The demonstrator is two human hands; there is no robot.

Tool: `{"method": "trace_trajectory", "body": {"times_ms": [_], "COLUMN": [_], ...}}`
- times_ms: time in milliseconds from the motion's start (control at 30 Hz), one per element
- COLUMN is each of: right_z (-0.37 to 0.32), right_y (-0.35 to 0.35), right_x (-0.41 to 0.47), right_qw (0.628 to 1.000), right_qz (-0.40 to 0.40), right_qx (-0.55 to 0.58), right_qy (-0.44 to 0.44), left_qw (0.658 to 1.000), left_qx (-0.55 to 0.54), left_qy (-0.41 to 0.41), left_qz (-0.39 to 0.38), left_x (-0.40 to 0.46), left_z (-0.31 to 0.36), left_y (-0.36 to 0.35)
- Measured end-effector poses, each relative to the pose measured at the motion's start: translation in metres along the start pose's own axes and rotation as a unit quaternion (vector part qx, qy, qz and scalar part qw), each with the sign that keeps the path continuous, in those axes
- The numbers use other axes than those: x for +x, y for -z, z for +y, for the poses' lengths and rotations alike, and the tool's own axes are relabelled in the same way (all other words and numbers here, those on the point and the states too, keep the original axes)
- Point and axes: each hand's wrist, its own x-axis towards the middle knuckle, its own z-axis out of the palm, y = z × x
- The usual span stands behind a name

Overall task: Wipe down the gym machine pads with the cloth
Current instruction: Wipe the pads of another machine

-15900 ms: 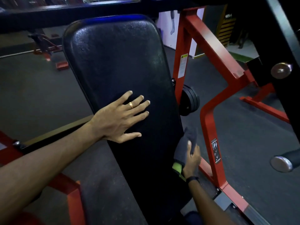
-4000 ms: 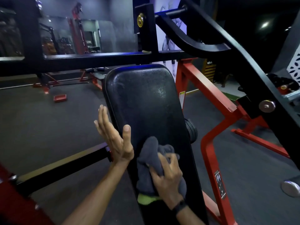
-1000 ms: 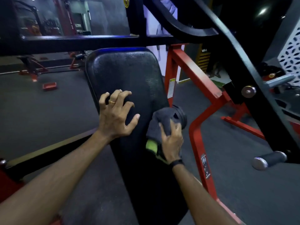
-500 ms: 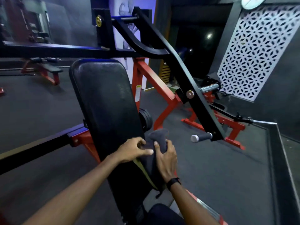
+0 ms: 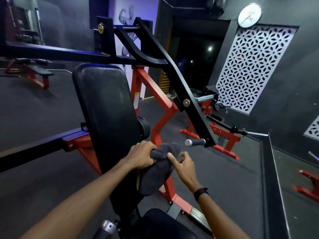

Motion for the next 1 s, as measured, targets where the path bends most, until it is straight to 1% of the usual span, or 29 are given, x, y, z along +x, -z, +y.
{"method": "trace_trajectory", "body": {"times_ms": [100, 167, 200, 267, 300, 367, 467, 600, 733, 800, 900, 1000], "right_z": [0.015, 0.020, 0.021, 0.024, 0.024, 0.025, 0.030, 0.032, 0.051, 0.066, 0.090, 0.115], "right_y": [0.023, 0.040, 0.049, 0.060, 0.064, 0.076, 0.102, 0.131, 0.151, 0.159, 0.170, 0.174], "right_x": [-0.006, -0.009, -0.010, -0.008, -0.007, -0.003, 0.007, 0.021, 0.039, 0.050, 0.066, 0.080], "right_qw": [0.998, 0.994, 0.985, 0.954, 0.938, 0.916, 0.907, 0.854, 0.847, 0.838, 0.828, 0.828], "right_qz": [-0.026, -0.074, -0.103, -0.159, -0.173, -0.170, -0.170, -0.243, -0.274, -0.316, -0.361, -0.375], "right_qx": [-0.046, -0.086, -0.131, -0.238, -0.282, -0.351, -0.380, -0.457, -0.453, -0.443, -0.422, -0.405], "right_qy": [-0.026, 0.006, 0.037, 0.090, 0.100, 0.093, 0.065, 0.053, 0.045, 0.046, 0.075, 0.101], "left_qw": [0.997, 0.993, 0.991, 0.989, 0.989, 0.990, 0.991, 0.990, 0.992, 0.992, 0.988, 0.983], "left_qx": [0.046, 0.072, 0.079, 0.080, 0.075, 0.068, 0.098, 0.099, 0.085, 0.086, 0.071, 0.030], "left_qy": [-0.056, -0.089, -0.104, -0.124, -0.129, -0.127, -0.092, -0.033, 0.013, 0.044, 0.100, 0.157], "left_qz": [0.004, -0.005, -0.008, -0.013, -0.012, -0.009, -0.029, -0.091, -0.088, -0.085, -0.091, -0.086], "left_x": [0.001, 0.002, 0.004, 0.007, 0.008, 0.013, 0.020, 0.019, 0.022, 0.023, 0.019, 0.012], "left_z": [0.021, 0.035, 0.042, 0.056, 0.062, 0.071, 0.075, 0.076, 0.095, 0.103, 0.113, 0.122], "left_y": [0.010, 0.016, 0.016, 0.017, 0.016, 0.015, 0.009, -0.018, -0.044, -0.058, -0.085, -0.113]}}
